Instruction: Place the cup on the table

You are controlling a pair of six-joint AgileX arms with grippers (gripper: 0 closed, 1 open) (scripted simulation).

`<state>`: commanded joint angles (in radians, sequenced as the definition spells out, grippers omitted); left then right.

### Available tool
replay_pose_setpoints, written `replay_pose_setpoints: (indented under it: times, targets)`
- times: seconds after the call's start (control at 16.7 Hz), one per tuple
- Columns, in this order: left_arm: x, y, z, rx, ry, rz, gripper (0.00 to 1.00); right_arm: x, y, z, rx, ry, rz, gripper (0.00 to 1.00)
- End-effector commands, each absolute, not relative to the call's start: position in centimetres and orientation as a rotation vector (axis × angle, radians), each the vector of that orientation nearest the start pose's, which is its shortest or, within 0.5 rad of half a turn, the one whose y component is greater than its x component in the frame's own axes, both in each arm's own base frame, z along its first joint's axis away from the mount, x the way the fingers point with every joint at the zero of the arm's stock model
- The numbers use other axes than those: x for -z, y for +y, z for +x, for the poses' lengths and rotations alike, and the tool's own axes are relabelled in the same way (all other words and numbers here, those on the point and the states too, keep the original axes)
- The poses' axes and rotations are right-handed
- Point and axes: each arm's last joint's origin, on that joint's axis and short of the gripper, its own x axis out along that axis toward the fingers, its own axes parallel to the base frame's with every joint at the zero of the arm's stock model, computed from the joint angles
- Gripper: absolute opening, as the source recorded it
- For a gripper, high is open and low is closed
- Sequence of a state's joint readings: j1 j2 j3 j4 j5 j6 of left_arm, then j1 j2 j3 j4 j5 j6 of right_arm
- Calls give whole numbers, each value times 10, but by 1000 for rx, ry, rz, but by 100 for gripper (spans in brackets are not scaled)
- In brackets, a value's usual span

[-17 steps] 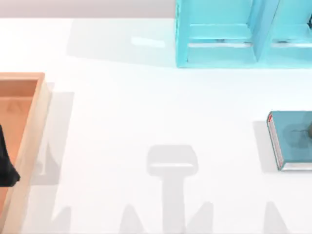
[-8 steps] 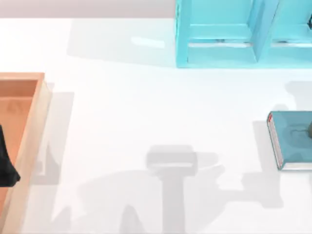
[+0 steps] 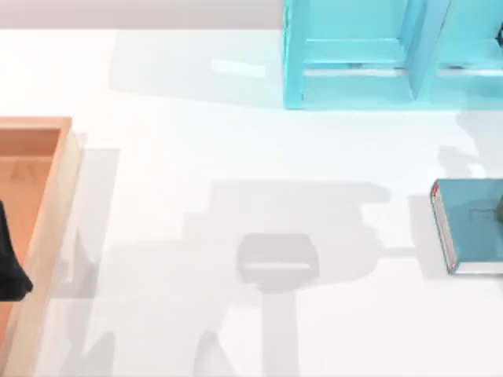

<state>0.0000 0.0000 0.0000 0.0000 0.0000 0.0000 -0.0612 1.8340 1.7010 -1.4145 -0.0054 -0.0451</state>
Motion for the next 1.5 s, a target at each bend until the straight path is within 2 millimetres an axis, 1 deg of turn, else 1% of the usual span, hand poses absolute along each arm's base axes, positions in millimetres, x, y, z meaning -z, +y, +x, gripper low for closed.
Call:
replay_pose_setpoints:
  times: [0.12, 0.42, 0.54, 0.66, 0.96, 1.08, 1.14, 1.38, 1.5]
  targets:
    - [-160, -1, 106, 0, 0, 0, 100, -281, -17, 353, 3, 1571, 16, 100]
    - [-160, -1, 106, 0, 0, 0, 100, -281, -16, 353, -1, 1570, 11, 100]
    - [-160, -1, 106, 0, 0, 0, 100, -276, -16, 354, 1, 1572, 14, 100]
    - [-160, -1, 106, 0, 0, 0, 100, -260, -17, 356, 3, 1576, 16, 100]
    - [-160, -1, 106, 0, 0, 0, 100, -201, -17, 357, 3, 1566, 15, 100]
    - [-160, -1, 106, 0, 0, 0, 100, -185, -17, 354, 3, 1571, 16, 100]
    - [-160, -1, 106, 0, 0, 0, 100, -181, -17, 353, 3, 1572, 16, 100]
    - [-160, -1, 106, 0, 0, 0, 100, -181, -17, 353, 3, 1572, 16, 100]
    - [-160, -1, 106, 0, 0, 0, 100, -181, -17, 353, 3, 1572, 16, 85]
